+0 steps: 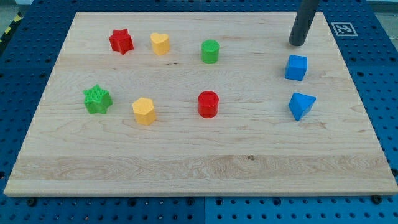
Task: Move your arm towards the top left corner of the board
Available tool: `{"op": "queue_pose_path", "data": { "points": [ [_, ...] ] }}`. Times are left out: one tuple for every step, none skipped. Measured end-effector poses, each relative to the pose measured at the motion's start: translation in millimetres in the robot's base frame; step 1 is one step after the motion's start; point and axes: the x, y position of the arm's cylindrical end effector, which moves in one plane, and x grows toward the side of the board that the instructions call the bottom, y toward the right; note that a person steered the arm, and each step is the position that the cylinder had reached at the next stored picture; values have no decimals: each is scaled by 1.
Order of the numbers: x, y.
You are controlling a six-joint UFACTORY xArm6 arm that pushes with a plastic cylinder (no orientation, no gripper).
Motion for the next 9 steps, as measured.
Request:
{"op": "queue_pose_path", "data": {
  "points": [
    [0, 0],
    [0, 0],
    [2, 2],
    [2, 5],
    [2, 6],
    [7, -38],
    [8, -94],
    [-37, -166],
    [-79, -244]
  ]
}}
